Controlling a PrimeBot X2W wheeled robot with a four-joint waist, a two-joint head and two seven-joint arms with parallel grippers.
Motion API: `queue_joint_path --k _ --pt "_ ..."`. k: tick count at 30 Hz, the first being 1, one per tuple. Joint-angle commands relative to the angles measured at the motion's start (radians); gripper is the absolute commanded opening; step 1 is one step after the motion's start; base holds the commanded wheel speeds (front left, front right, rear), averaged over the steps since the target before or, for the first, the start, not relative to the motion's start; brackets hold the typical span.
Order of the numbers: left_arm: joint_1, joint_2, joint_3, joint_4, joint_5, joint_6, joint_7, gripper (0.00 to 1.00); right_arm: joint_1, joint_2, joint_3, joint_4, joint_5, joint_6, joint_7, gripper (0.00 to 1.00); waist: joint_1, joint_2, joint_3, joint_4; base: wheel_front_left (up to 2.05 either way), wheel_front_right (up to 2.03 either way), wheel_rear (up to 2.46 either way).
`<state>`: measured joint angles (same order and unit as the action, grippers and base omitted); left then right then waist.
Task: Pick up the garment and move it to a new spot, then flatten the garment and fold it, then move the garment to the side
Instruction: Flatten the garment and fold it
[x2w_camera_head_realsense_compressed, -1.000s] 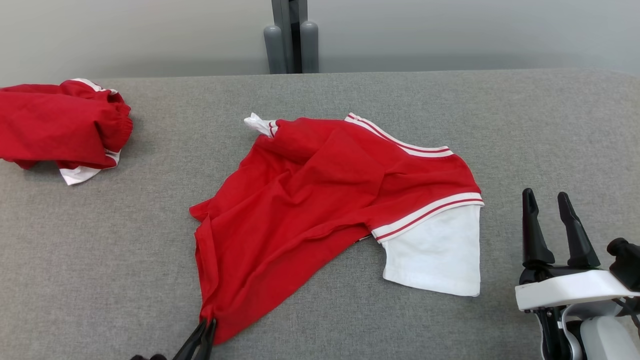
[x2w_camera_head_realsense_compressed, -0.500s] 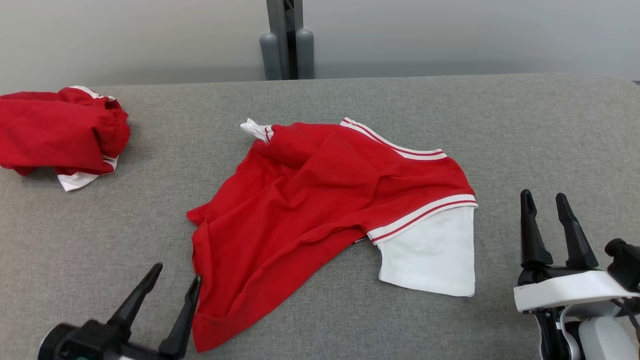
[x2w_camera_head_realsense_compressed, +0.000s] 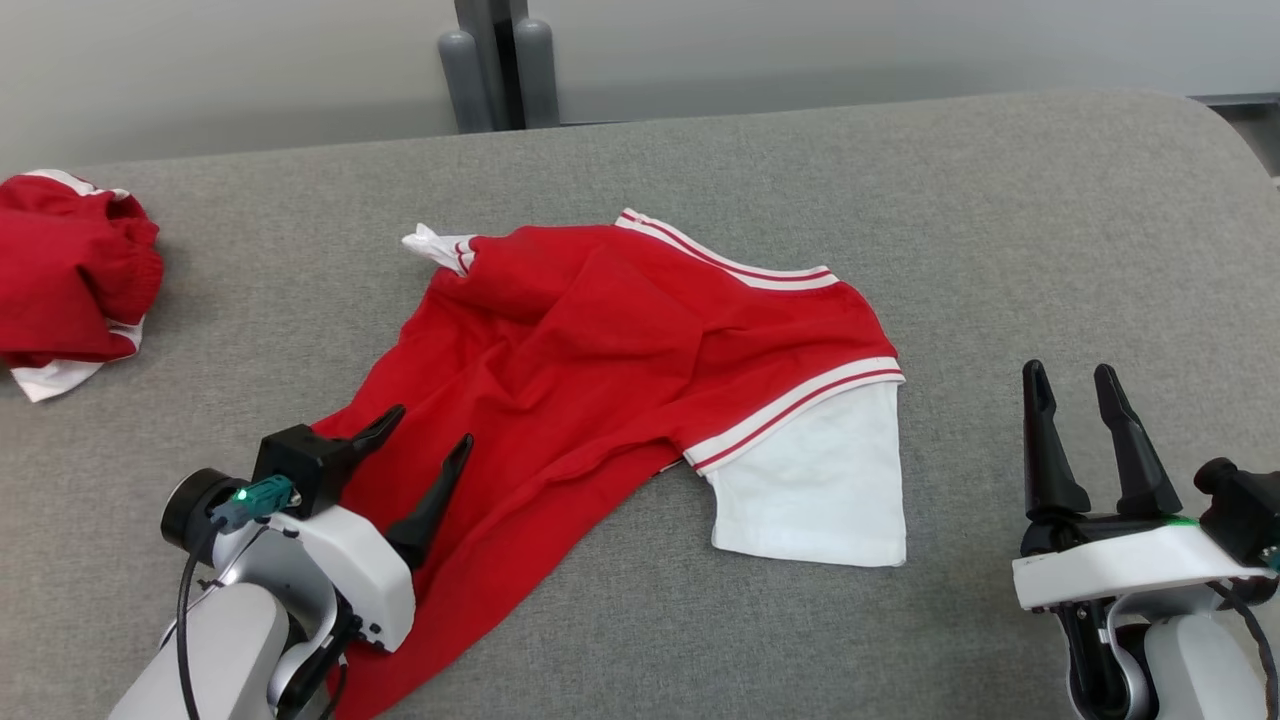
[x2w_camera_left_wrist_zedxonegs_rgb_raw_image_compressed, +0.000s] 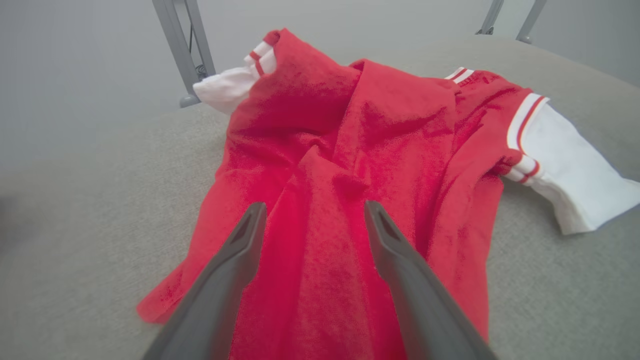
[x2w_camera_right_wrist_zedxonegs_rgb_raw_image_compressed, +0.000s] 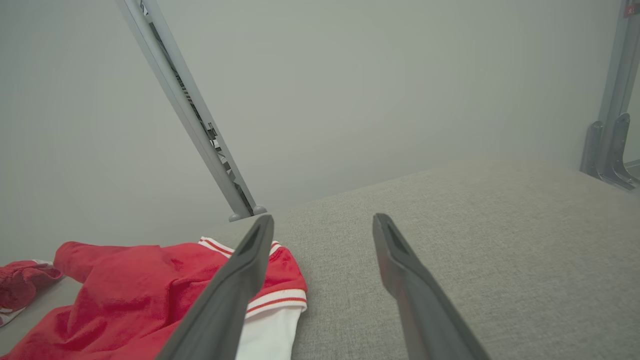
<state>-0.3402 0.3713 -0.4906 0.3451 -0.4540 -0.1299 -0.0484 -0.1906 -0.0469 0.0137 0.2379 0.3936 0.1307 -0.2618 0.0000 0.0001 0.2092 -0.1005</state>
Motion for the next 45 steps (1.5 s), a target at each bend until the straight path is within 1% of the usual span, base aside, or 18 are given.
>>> queue_joint_path --k 1,6,7,8,9,11,14,18,25,28,32,35,38,40,42,43,44,45 --pt "-0.023 0.003 -0.013 0.021 -0.015 0.0 0.005 1.0 -0.01 -0.007 0.0 -0.006 -0.007 0.0 -0.004 1.0 0.0 -0.0001 0.018 -0.016 0.0 0.0 0.0" --pt "-0.135 0.006 -0.103 0.146 -0.083 0.0 0.032 1.0 -0.025 -0.007 -0.005 -0.02 -0.009 0.0 -0.004 1.0 0.0 -0.0001 0.063 -0.041 0.0 0.0 0.0" --pt "-0.154 0.008 -0.116 0.172 -0.088 -0.001 0.033 0.71 -0.026 -0.007 -0.008 -0.022 -0.01 0.0 -0.004 1.0 0.0 -0.0001 0.072 -0.043 0.0 0.0 0.0" --pt "-0.173 0.009 -0.131 0.197 -0.09 -0.001 0.036 0.27 -0.028 -0.007 -0.009 -0.024 -0.01 0.0 -0.004 1.0 0.0 -0.0001 0.079 -0.046 0.0 0.0 0.0" --pt "-0.194 0.012 -0.147 0.22 -0.085 -0.001 0.035 0.0 -0.031 -0.007 -0.009 -0.027 -0.008 0.0 -0.004 1.0 0.0 -0.0001 0.087 -0.048 0.0 0.0 0.0" --pt "-0.24 0.02 -0.173 0.261 -0.071 -0.001 0.021 0.0 -0.037 -0.007 -0.011 -0.032 -0.006 0.0 -0.004 1.0 0.0 -0.0001 0.1 -0.052 0.0 0.0 0.0" --pt "-0.308 0.021 -0.186 0.313 -0.038 0.001 -0.024 0.0 -0.042 -0.007 -0.015 -0.039 -0.004 0.0 -0.004 1.0 0.0 -0.0001 0.114 -0.054 0.0 0.0 0.0" --pt "-0.4 0.019 -0.214 0.372 0.037 0.029 -0.076 0.0 -0.044 -0.007 -0.019 -0.044 -0.001 0.0 -0.004 1.0 0.0 -0.0001 0.124 -0.055 0.0 0.0 0.0" --pt "-0.547 0.016 -0.267 0.433 0.161 0.088 -0.147 0.0 -0.054 -0.007 -0.016 -0.048 0.008 0.0 -0.004 1.0 0.0 -0.0001 0.136 -0.061 0.0 0.0 0.0" --pt "-0.591 0.01 -0.277 0.455 0.192 0.113 -0.168 0.0 -0.061 -0.007 -0.018 -0.051 0.01 0.0 -0.004 1.0 0.0 -0.0001 0.143 -0.065 0.0 0.0 0.0" --pt "-0.622 0.007 -0.293 0.465 0.23 0.155 -0.193 0.0 -0.061 -0.007 -0.023 -0.054 0.013 0.0 -0.004 1.0 0.0 -0.0001 0.149 -0.07 0.0 0.0 0.0" --pt "-0.616 0.002 -0.291 0.46 0.234 0.179 -0.206 0.0 -0.056 -0.007 -0.03 -0.056 0.014 0.0 -0.004 1.0 0.0 -0.0001 0.152 -0.067 0.0 0.0 0.0" --pt "-0.598 0.001 -0.293 0.469 0.235 0.186 -0.211 0.0 -0.055 -0.007 -0.032 -0.053 0.014 0.0 -0.004 1.0 0.0 -0.0001 0.152 -0.064 0.0 0.0 0.0" --pt "-0.587 -0.005 -0.282 0.482 0.213 0.182 -0.214 0.0 -0.059 -0.007 -0.029 -0.05 0.016 0.0 -0.004 1.0 0.0 -0.0001 0.15 -0.063 0.0 0.0 0.0" --pt "-0.583 -0.015 -0.272 0.493 0.195 0.171 -0.215 0.46 -0.063 -0.007 -0.026 -0.047 0.018 0.0 -0.004 1.0 0.0 -0.0001 0.146 -0.06 0.0 0.0 0.0" --pt "-0.579 -0.022 -0.267 0.495 0.184 0.165 -0.216 0.93 -0.064 -0.007 -0.027 -0.045 0.018 0.0 -0.004 1.0 0.0 -0.0001 0.144 -0.057 0.0 0.0 0.0" --pt "-0.575 -0.027 -0.262 0.497 0.175 0.16 -0.216 1.0 -0.063 -0.007 -0.027 -0.044 0.018 0.0 -0.004 1.0 0.0 -0.0001 0.141 -0.054 0.0 0.0 0.0" --pt "-0.57 -0.029 -0.258 0.5 0.168 0.156 -0.217 1.0 -0.061 -0.007 -0.028 -0.044 0.018 0.0 -0.004 1.0 0.0 -0.0001 0.138 -0.05 0.0 0.0 0.0"
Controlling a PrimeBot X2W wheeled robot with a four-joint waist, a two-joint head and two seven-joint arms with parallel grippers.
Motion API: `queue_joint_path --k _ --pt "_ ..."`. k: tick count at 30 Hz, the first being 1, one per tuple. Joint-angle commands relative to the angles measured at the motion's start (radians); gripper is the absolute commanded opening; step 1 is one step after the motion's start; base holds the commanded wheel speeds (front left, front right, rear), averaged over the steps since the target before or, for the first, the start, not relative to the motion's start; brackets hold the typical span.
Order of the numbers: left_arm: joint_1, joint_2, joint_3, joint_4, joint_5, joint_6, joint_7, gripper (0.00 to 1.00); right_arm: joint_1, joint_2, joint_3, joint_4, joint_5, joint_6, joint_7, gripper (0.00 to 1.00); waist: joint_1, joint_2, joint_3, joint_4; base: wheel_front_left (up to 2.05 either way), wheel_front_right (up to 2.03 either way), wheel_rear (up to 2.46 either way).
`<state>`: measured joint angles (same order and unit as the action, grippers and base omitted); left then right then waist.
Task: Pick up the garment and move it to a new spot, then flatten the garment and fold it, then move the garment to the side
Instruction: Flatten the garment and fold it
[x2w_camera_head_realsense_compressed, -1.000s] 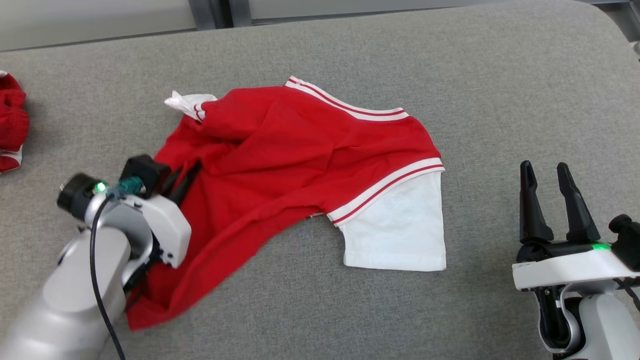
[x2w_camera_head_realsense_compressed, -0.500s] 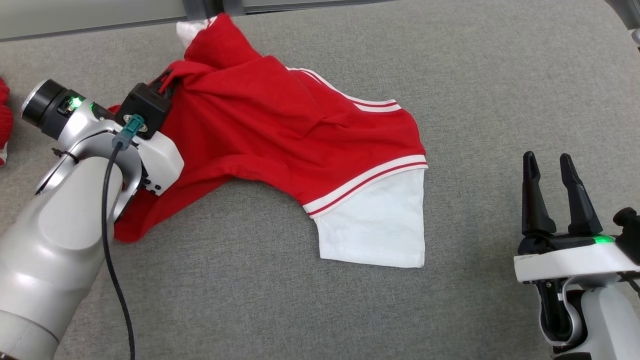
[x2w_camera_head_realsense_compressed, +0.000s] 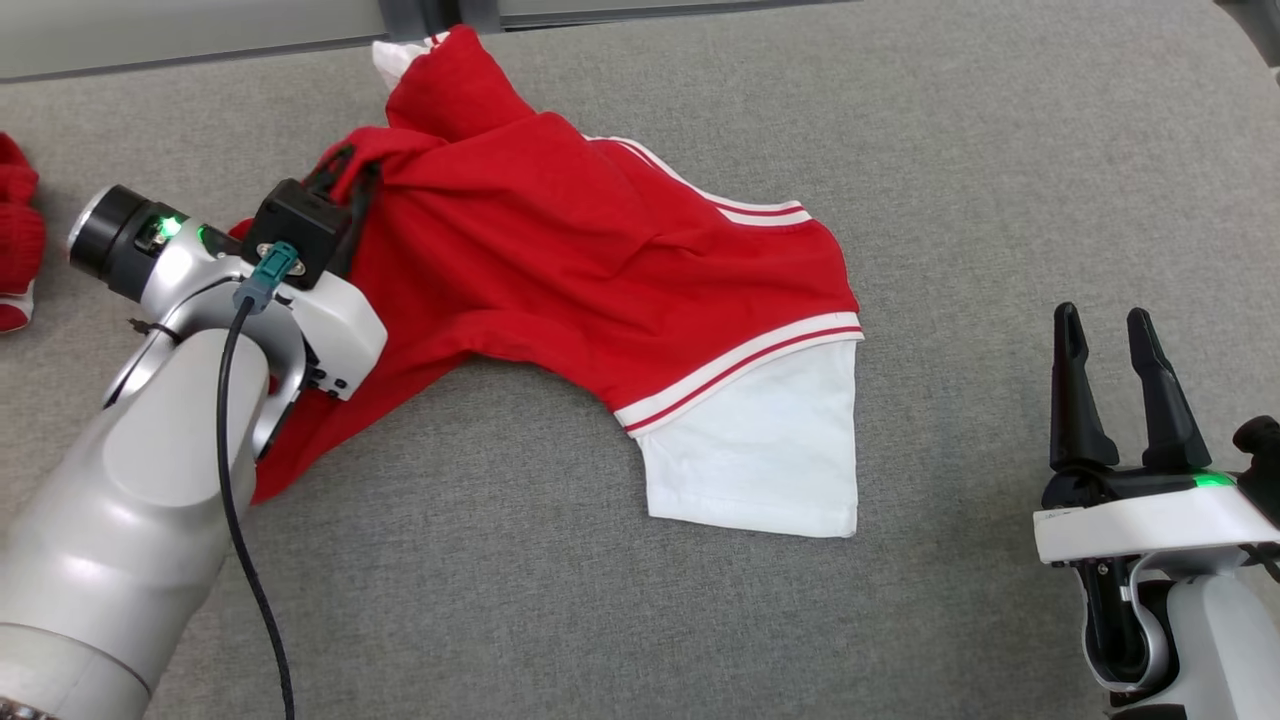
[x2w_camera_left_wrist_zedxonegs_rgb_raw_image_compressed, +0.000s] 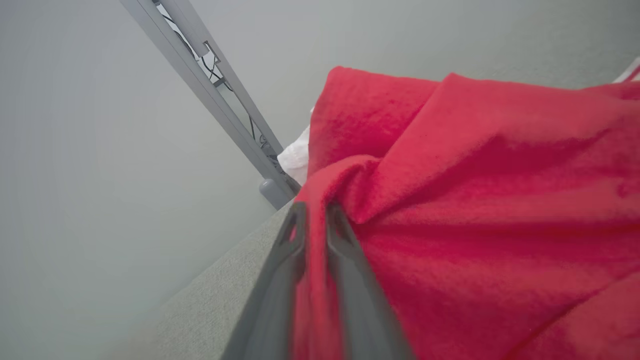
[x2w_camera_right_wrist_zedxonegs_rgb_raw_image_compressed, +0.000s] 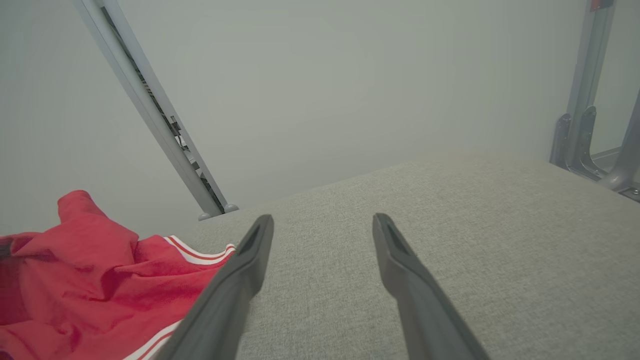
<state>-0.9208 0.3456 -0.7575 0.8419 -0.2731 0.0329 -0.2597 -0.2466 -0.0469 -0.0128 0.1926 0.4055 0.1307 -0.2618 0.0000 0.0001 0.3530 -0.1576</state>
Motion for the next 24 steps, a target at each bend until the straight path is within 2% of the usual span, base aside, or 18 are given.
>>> queue_joint_path --k 1,6,10,17,24 --pt "0.011 -0.004 0.009 0.003 -0.013 -0.007 -0.005 1.0 -0.005 -0.007 -0.001 0.001 0.006 0.0 -0.004 1.0 0.0 -0.0001 -0.006 0.007 0.0 0.0 0.0" --pt "0.044 -0.024 0.046 -0.012 -0.069 -0.014 -0.006 1.0 0.008 -0.007 -0.004 0.008 -0.003 0.0 -0.004 1.0 0.0 -0.0001 -0.034 0.03 0.0 0.0 0.0" --pt "0.123 -0.021 0.093 -0.088 -0.123 -0.022 -0.005 1.0 0.014 -0.007 -0.011 0.007 -0.012 0.0 -0.004 1.0 0.0 -0.0001 -0.06 0.052 0.0 0.0 0.0" --pt "0.372 0.021 0.166 -0.332 -0.164 0.025 -0.005 1.0 0.035 -0.007 -0.036 0.011 -0.036 0.0 -0.004 1.0 0.0 -0.0001 -0.112 0.092 0.0 0.0 0.0" --pt "0.605 0.028 0.25 -0.531 -0.199 0.095 -0.005 1.0 0.06 -0.007 -0.101 0.018 -0.15 0.0 -0.004 1.0 0.0 -0.0001 -0.147 0.104 0.0 0.0 0.0"
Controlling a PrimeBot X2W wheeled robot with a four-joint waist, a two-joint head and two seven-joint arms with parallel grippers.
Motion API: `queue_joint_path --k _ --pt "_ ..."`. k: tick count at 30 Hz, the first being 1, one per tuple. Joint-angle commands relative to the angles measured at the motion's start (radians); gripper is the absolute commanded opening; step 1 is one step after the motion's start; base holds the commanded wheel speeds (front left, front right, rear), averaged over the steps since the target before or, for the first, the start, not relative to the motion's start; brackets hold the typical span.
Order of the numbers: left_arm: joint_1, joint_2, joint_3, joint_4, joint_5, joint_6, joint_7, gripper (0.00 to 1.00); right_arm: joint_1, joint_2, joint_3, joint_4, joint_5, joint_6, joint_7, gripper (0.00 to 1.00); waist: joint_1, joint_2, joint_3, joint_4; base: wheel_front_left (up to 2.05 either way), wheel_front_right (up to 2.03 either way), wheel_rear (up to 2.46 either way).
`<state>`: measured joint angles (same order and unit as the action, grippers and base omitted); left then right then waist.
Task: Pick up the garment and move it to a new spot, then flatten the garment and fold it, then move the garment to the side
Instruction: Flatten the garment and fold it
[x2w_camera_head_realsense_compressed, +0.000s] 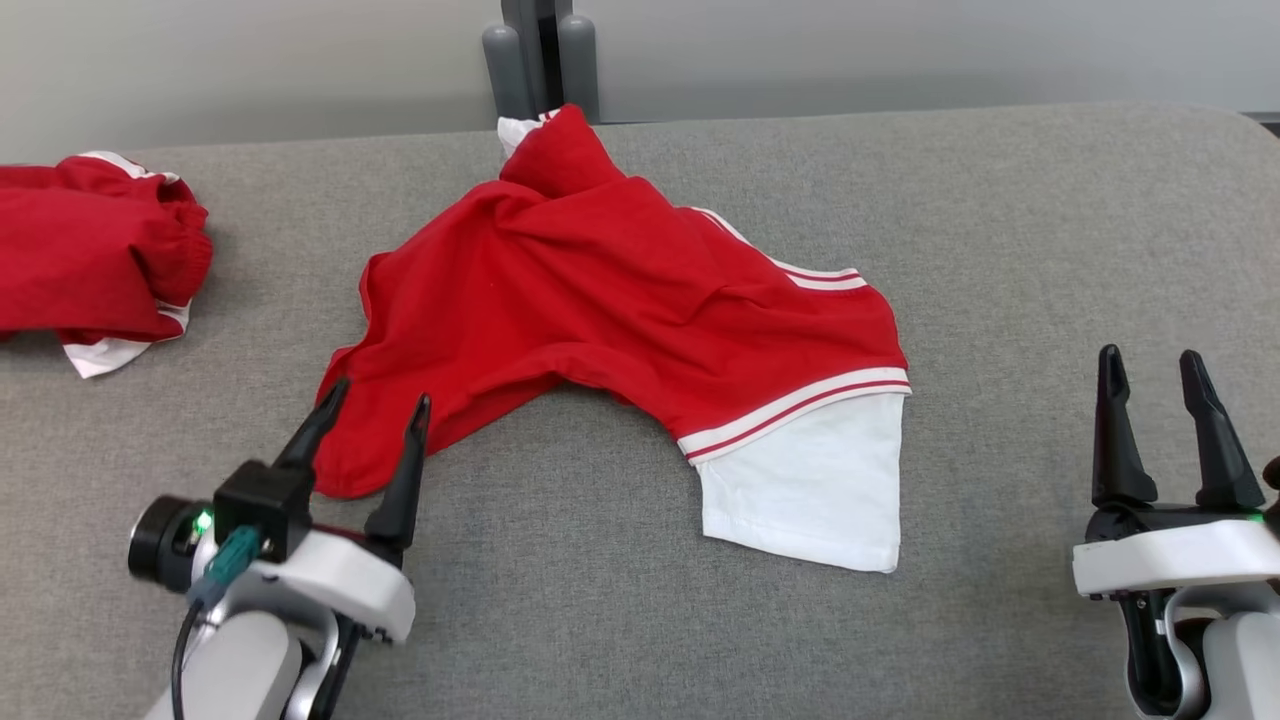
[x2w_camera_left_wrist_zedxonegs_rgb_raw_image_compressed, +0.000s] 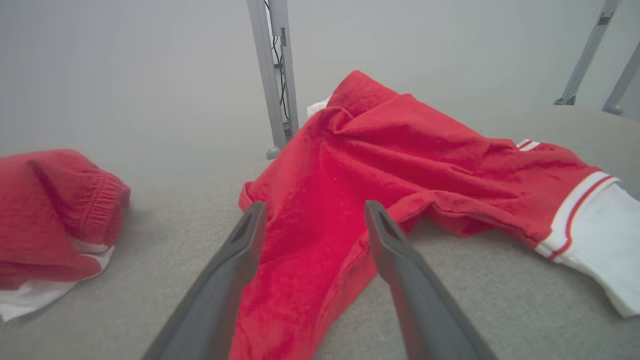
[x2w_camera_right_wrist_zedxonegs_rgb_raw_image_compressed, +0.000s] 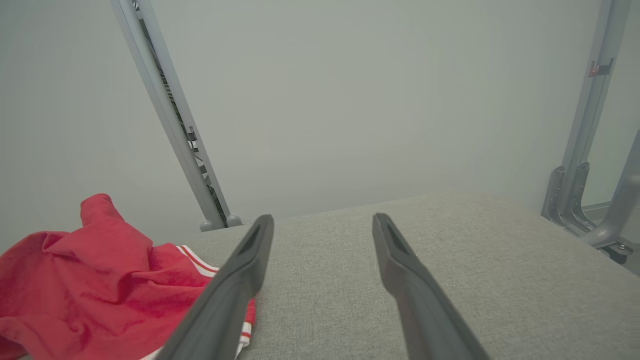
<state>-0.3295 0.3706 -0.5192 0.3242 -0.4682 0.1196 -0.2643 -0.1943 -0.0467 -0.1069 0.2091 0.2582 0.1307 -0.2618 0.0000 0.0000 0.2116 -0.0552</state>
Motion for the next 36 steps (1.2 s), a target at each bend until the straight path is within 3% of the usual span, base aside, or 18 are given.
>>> queue_joint_path --k 1,5,12,25,36 --pt "0.047 -0.002 0.022 -0.037 -0.012 0.017 -0.001 1.0 0.013 -0.007 -0.013 0.004 -0.001 0.0 -0.004 1.0 0.0 0.0 -0.01 0.001 0.0 0.0 0.0" --pt "0.16 -0.021 0.076 -0.13 -0.025 0.055 -0.001 1.0 0.031 -0.007 -0.021 0.015 0.018 0.0 -0.004 1.0 0.0 0.0 -0.028 -0.004 0.0 0.0 0.0" --pt "0.323 -0.047 0.178 -0.218 -0.024 0.091 -0.001 1.0 0.058 -0.007 0.052 0.034 0.041 0.0 -0.004 1.0 0.0 0.0 -0.079 -0.029 0.0 0.0 0.0" --pt "0.506 -0.099 0.293 -0.263 0.002 0.073 -0.001 1.0 0.105 -0.007 0.145 0.079 0.067 0.0 -0.004 1.0 0.0 0.0 -0.189 -0.057 0.0 0.0 0.0" --pt "0.552 -0.124 0.336 -0.259 0.028 0.05 -0.001 1.0 0.101 -0.007 0.191 0.124 0.051 0.0 -0.004 1.0 0.0 0.0 -0.216 -0.053 0.0 0.0 0.0"
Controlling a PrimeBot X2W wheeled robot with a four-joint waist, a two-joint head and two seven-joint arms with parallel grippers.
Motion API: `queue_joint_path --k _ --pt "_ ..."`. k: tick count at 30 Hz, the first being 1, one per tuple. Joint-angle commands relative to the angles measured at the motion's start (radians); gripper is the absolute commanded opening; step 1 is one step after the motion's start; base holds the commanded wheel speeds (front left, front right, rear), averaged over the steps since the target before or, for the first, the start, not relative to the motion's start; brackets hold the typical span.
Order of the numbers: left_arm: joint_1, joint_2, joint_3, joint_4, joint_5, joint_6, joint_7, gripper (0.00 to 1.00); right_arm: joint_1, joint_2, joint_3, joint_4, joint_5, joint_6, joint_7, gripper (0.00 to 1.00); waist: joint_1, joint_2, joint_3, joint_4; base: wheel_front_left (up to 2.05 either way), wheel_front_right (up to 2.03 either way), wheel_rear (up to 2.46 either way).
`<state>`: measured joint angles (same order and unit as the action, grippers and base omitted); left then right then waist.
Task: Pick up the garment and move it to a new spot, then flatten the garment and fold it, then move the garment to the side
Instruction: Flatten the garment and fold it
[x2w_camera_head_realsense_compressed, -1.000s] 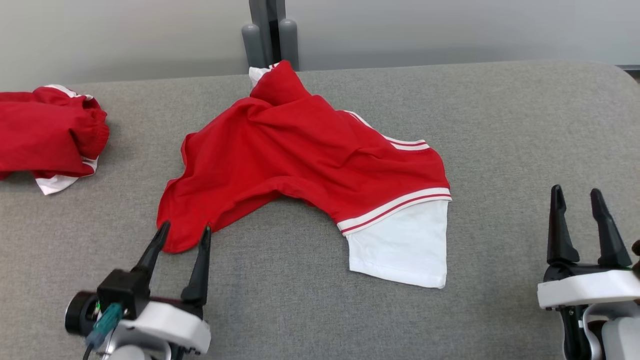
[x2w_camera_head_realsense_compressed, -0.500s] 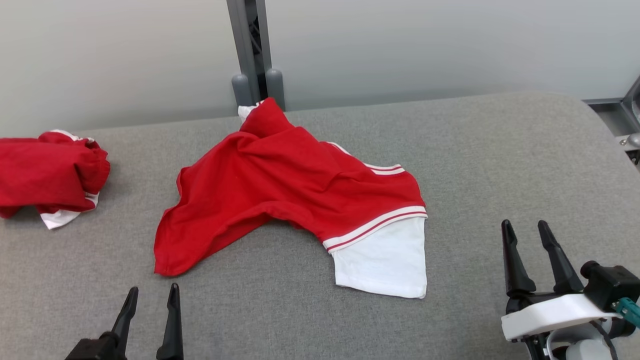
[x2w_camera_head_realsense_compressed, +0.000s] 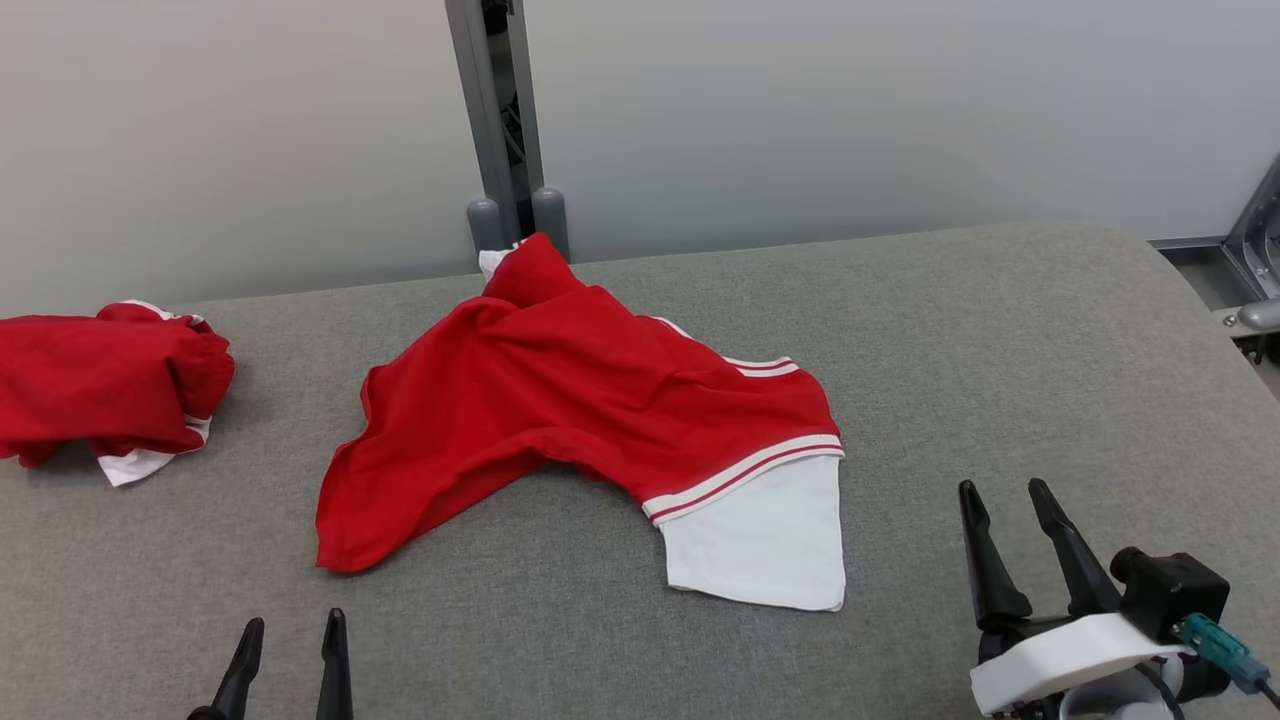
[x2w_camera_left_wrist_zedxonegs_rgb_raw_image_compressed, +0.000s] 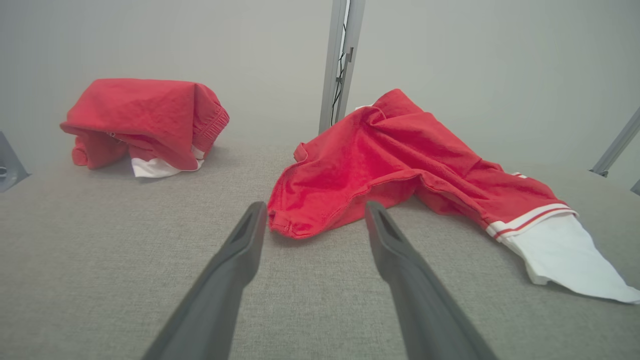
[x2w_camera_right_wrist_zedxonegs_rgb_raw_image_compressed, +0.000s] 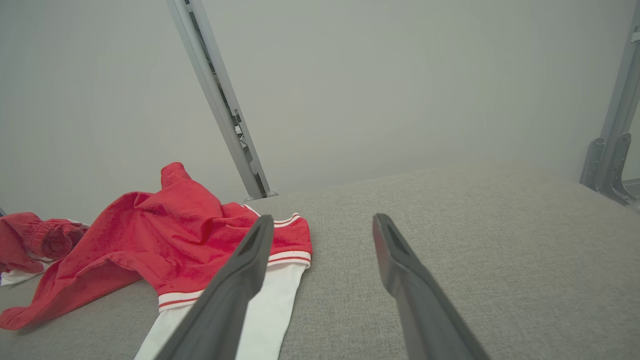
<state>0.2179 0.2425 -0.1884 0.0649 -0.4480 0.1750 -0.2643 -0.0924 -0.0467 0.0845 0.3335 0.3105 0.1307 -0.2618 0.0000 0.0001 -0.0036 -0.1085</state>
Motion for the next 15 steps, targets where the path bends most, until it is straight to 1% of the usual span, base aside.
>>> queue_joint_path --k 1,12,15 --pt "0.007 0.002 0.008 0.001 0.009 -0.006 -0.001 1.0 -0.002 -0.007 0.002 0.004 0.0 0.0 -0.004 1.0 0.0 -0.0001 -0.002 0.001 0.0 0.0 0.0" --pt "0.016 -0.008 0.02 0.001 0.022 -0.016 -0.001 1.0 -0.012 -0.007 0.016 0.026 -0.004 0.0 -0.004 1.0 0.0 -0.0001 -0.004 0.004 0.0 0.0 0.0" --pt "0.011 -0.01 0.016 0.003 0.029 -0.016 -0.001 1.0 -0.017 -0.007 0.032 0.061 0.011 0.0 -0.004 1.0 0.0 -0.0001 -0.001 0.008 0.0 0.0 0.0"
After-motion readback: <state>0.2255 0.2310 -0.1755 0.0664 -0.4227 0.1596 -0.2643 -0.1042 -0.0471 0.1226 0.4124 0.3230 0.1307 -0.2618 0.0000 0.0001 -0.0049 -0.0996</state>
